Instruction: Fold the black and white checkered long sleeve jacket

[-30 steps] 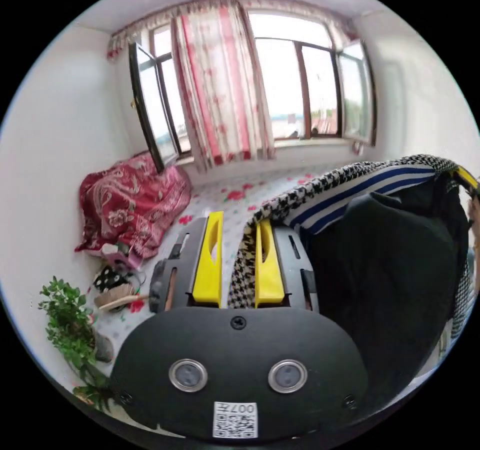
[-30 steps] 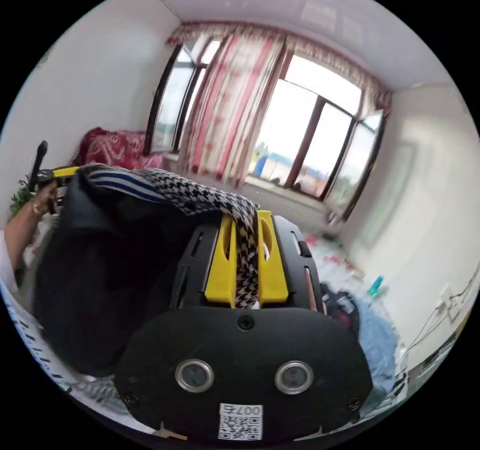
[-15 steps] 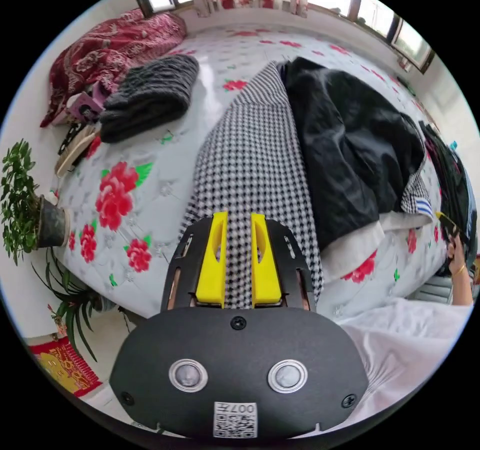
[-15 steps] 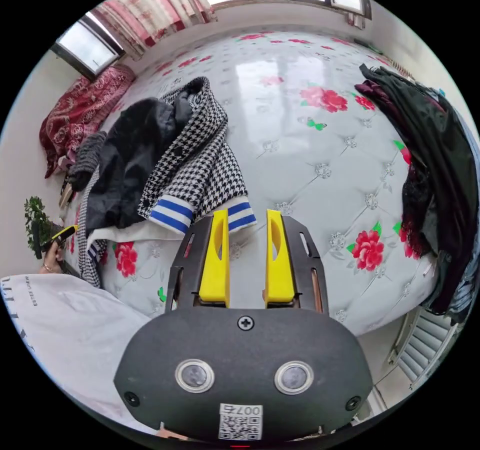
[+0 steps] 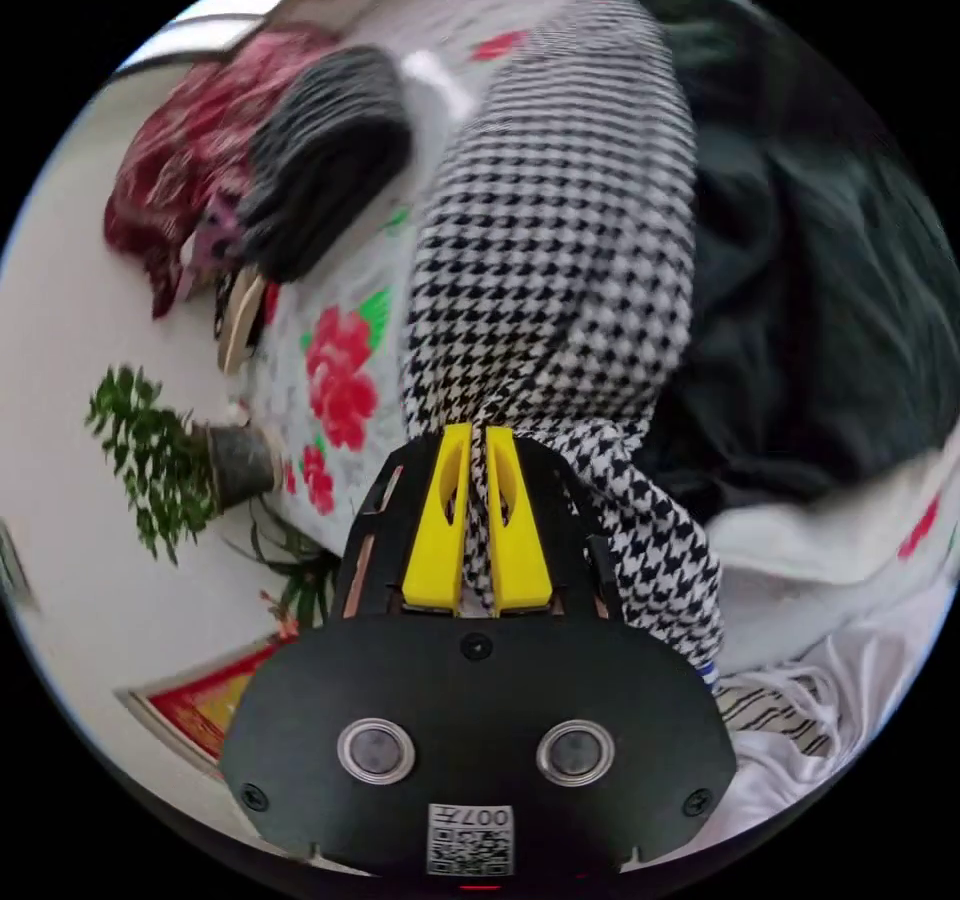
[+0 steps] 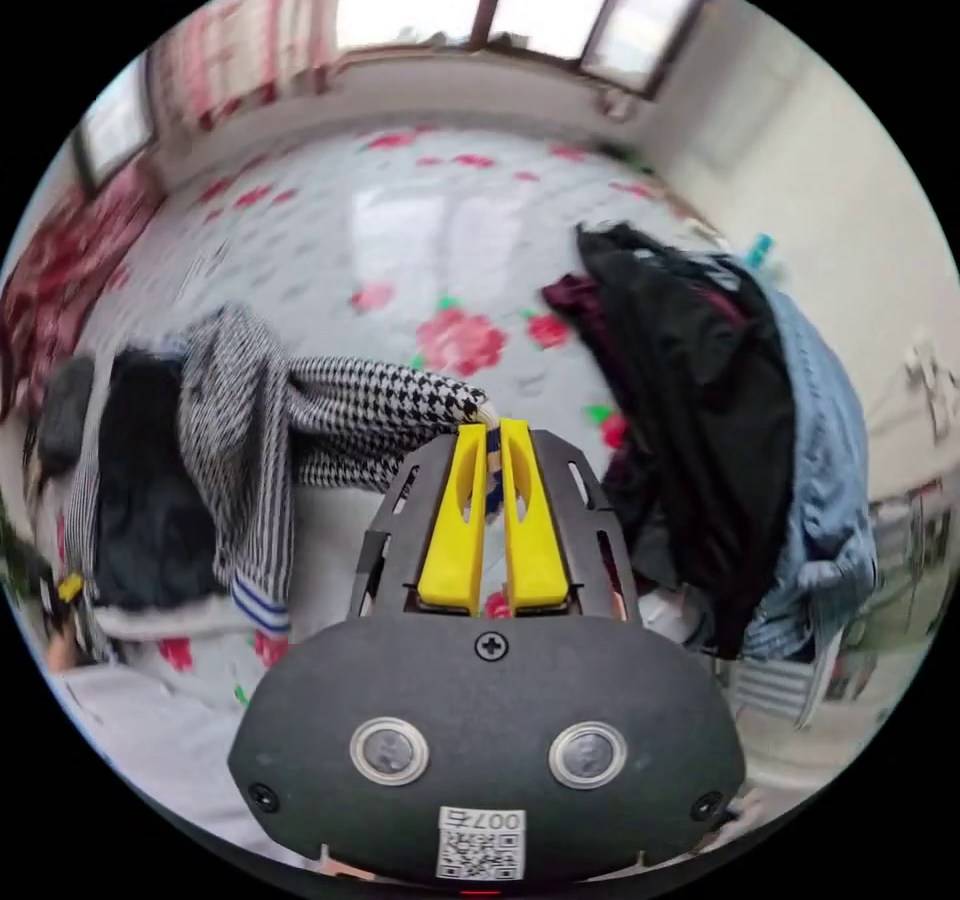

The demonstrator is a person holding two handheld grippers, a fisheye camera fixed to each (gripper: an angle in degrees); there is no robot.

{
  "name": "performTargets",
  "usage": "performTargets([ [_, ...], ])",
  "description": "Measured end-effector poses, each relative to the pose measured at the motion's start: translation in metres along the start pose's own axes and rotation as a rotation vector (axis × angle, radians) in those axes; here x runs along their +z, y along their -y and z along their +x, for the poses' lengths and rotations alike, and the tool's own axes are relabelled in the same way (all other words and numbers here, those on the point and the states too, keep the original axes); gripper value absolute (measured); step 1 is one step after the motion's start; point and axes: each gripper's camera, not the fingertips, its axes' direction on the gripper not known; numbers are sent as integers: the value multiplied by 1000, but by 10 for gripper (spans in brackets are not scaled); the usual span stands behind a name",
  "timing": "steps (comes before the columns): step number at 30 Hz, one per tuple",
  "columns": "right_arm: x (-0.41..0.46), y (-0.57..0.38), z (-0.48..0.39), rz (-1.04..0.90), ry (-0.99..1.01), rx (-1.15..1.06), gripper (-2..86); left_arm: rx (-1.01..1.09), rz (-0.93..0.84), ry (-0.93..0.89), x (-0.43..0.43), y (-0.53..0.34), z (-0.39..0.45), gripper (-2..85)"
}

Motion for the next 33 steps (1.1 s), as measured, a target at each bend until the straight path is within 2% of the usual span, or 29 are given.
performTargets([
  [2, -12, 5, 20, 24, 27, 40, 44, -94, 86, -58, -21, 3, -28, 25],
  [5, -11, -29, 3, 36, 63, -30, 55, -128, 207, -46, -57, -6, -31, 41],
  [8, 8, -91, -27, -3, 29, -43, 60, -77, 308, -16, -91, -31, 0, 43],
  [10, 21, -136, -17, -54, 28, 61, 63, -41, 348, 15, -107, -49, 20, 43],
  [13, 10, -176, 7, -38, 213, 140, 74, 61, 363, -118, -118, -70, 48, 45],
  [15, 0, -194, -10, -48, 327, 25, 85, 262, 315, -295, -109, -81, 84, 80],
  [17, -7, -210, -49, -108, 337, -183, 100, 420, 258, -353, -96, -91, 117, 108],
  [18, -14, -222, -71, -108, 314, -279, 108, 471, 218, -364, -86, -97, 135, 114],
  [21, -19, -248, -122, -146, 431, -425, 118, 480, 125, -354, -62, -101, 161, 103],
  [24, 13, -273, -174, -312, 364, -583, 118, 484, 103, -350, -52, -98, 172, 82],
  [26, 43, -289, -193, -442, 201, -638, 105, 515, 78, -333, -54, -94, 175, 69],
  [27, 34, -293, -195, -350, 199, -677, 90, 549, 88, -316, -56, -96, 177, 61],
  [28, 34, -292, -195, -346, 98, -673, 69, 572, 99, -307, -58, -98, 179, 52],
  [31, 15, -287, -167, -365, 126, -663, 26, 685, 146, -263, -66, -114, 180, 7],
  [33, -3, -289, -136, -335, 61, -627, 18, 737, 165, -387, -78, -132, 170, -4],
])
